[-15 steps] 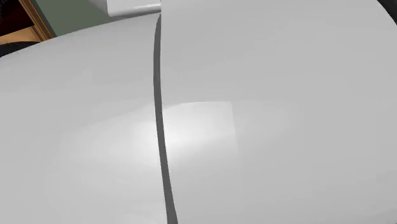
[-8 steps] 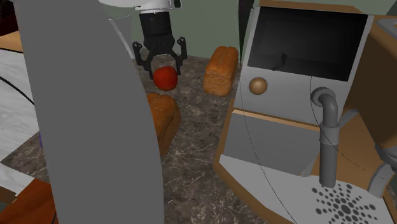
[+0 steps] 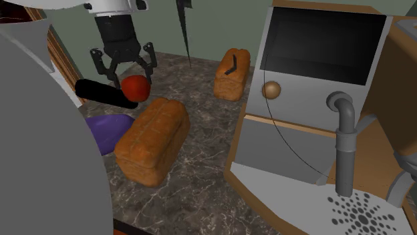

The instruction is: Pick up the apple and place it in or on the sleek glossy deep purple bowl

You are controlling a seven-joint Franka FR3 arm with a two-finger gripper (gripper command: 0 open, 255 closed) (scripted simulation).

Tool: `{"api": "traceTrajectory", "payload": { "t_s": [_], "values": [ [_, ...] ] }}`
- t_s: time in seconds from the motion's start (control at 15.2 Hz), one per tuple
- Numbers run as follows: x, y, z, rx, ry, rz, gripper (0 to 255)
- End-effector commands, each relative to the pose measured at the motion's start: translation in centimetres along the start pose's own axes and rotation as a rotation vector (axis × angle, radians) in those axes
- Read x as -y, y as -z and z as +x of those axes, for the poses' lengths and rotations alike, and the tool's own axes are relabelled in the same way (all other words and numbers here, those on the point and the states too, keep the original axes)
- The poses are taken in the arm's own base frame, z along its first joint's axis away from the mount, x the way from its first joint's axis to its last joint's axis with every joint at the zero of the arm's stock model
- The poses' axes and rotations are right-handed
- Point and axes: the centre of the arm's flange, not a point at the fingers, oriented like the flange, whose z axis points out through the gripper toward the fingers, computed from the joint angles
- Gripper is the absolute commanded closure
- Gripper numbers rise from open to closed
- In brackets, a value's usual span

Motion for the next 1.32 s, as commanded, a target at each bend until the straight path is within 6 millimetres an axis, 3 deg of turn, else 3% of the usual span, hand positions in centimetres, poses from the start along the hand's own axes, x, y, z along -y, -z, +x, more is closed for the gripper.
{"api": "traceTrajectory", "payload": {
  "t_s": [0.0,0.73,1.25],
  "values": [
    [2.7,0.1,-0.3,0.0,-0.001,0.0,255],
    [17.6,0.4,-1.8,0.0,-0.001,0.0,255],
    [17.7,-3.7,-0.8,0.0,-0.001,0.0,255]
  ]
}}
